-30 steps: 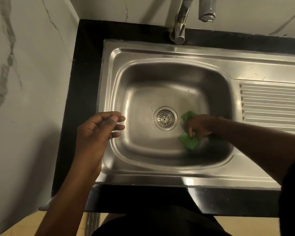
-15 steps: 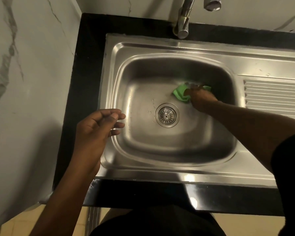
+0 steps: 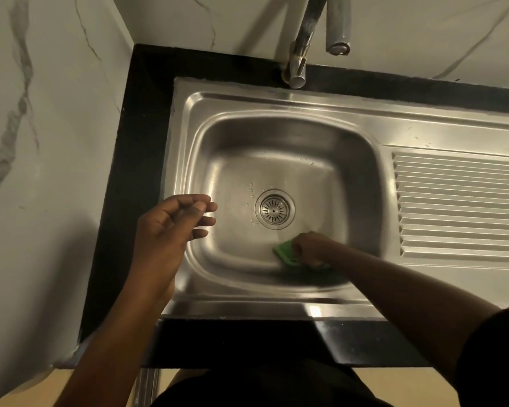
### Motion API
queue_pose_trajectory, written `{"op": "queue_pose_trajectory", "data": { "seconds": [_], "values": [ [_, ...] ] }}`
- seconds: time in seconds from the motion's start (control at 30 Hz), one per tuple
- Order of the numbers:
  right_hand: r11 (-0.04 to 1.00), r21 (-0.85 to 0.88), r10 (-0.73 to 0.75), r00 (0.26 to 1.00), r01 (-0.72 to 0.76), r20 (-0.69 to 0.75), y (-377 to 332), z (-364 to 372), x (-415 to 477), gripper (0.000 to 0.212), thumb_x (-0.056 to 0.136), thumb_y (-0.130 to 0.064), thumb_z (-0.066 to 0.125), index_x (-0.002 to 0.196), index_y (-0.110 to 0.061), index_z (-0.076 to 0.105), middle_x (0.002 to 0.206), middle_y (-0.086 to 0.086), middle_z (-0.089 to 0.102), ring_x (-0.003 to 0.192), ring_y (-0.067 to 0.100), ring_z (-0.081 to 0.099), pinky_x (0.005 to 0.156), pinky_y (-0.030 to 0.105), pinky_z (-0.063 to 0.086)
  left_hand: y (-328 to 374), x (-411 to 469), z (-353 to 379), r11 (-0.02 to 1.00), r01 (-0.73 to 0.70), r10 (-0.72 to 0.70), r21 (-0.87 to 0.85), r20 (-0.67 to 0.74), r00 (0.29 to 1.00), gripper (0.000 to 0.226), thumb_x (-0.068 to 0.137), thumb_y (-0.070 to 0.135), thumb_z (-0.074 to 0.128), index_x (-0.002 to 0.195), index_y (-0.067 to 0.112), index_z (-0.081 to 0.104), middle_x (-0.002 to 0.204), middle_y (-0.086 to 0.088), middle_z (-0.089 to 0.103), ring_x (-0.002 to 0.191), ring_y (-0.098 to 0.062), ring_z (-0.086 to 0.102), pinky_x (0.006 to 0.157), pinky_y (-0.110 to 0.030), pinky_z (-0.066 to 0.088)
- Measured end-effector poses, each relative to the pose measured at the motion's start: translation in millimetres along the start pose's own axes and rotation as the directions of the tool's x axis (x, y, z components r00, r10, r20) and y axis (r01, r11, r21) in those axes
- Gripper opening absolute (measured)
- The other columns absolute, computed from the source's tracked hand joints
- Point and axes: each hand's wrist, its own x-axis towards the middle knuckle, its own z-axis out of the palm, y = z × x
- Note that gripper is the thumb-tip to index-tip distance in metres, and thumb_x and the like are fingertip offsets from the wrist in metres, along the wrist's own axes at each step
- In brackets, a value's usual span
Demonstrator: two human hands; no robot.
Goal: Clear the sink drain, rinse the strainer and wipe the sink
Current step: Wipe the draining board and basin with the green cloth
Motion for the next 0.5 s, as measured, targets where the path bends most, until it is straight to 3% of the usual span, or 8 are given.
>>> {"op": "queue_pose_trajectory", "data": {
  "seconds": [0.1,0.17,0.2,0.27,0.33,0.37,0.43,0.5],
  "values": [
    [0.99,0.138,-0.017,0.999,0.013,0.027,-3,-1,4,0.029,0.091,-0.012,0.065,0.12,-0.012,0.07,0.128,0.013,0.067,0.114,0.032,0.066,0.092,0.035,0.056,1,3,2,1.0,-0.003,0.003,0.009,0.002,1.0,0.019,0.092,0.03,0.066,0.103,0.025,0.081,0.108,-0.004,0.083,0.095,-0.025,0.079,0.078,-0.029,0.06],
    [0.918,0.396,-0.021,0.999,0.004,0.037,-3,-4,7,0.022,0.092,-0.007,0.065,0.113,-0.012,0.072,0.12,0.016,0.068,0.098,0.03,0.069,0.081,0.035,0.062,2,4,2,1.0,-0.004,0.004,0.01,-0.002,1.0,0.02,0.092,0.029,0.065,0.104,0.023,0.08,0.107,-0.005,0.083,0.095,-0.025,0.079,0.077,-0.028,0.06],
    [0.809,0.588,-0.02,0.999,-0.011,0.047,-4,-8,7,0.019,0.093,-0.002,0.065,0.108,-0.012,0.071,0.11,0.017,0.068,0.087,0.027,0.066,0.071,0.033,0.062,2,5,2,1.0,-0.003,0.003,0.011,-0.004,1.0,0.02,0.092,0.029,0.065,0.104,0.024,0.08,0.107,-0.004,0.083,0.095,-0.025,0.079,0.076,-0.027,0.06],
    [0.484,0.875,-0.085,0.995,-0.007,0.055,-7,-24,5,0.02,0.093,0.007,0.064,0.1,-0.012,0.067,0.094,0.013,0.06,0.077,0.021,0.059,0.061,0.032,0.062,2,6,0,1.0,-0.001,0.001,0.011,-0.013,1.0,0.019,0.093,0.029,0.065,0.102,0.026,0.081,0.107,-0.004,0.083,0.095,-0.024,0.08,0.076,-0.026,0.061],
    [0.288,0.956,-0.105,0.994,0.061,-0.032,-3,-51,10,0.023,0.094,0.008,0.063,0.099,-0.014,0.065,0.092,0.011,0.058,0.081,0.022,0.059,0.066,0.037,0.063,1,6,-4,1.0,-0.002,0.002,0.013,-0.022,1.0,0.018,0.094,0.027,0.065,0.102,0.027,0.081,0.106,-0.004,0.083,0.094,-0.023,0.079,0.076,-0.025,0.061],
    [0.253,0.963,-0.065,0.994,0.099,-0.085,0,-67,14,0.024,0.094,0.007,0.063,0.098,-0.017,0.065,0.093,0.012,0.058,0.081,0.023,0.06,0.069,0.04,0.064,1,6,-5,1.0,-0.003,0.003,0.014,-0.027,1.0,0.018,0.095,0.026,0.065,0.102,0.027,0.081,0.107,-0.004,0.083,0.094,-0.023,0.079,0.076,-0.025,0.061],
    [0.333,0.927,0.103,0.971,0.173,-0.217,3,-98,22,0.025,0.094,0.002,0.064,0.102,-0.022,0.068,0.098,0.013,0.061,0.081,0.026,0.065,0.074,0.043,0.065,-1,5,-9,1.0,-0.003,0.004,0.022,-0.036,0.999,0.018,0.099,0.022,0.065,0.102,0.027,0.081,0.106,-0.004,0.083,0.093,-0.022,0.079,0.076,-0.025,0.061],
    [0.62,0.769,0.301,0.857,0.158,-0.419,4,-121,35,0.025,0.092,-0.01,0.067,0.111,-0.026,0.074,0.106,0.014,0.072,0.097,0.036,0.073,0.083,0.043,0.063,-2,4,-11,1.0,-0.001,0.003,0.031,-0.051,0.999,0.021,0.102,0.016,0.063,0.099,0.027,0.081,0.105,-0.004,0.083,0.093,-0.022,0.078,0.077,-0.027,0.061]
  ]
}}
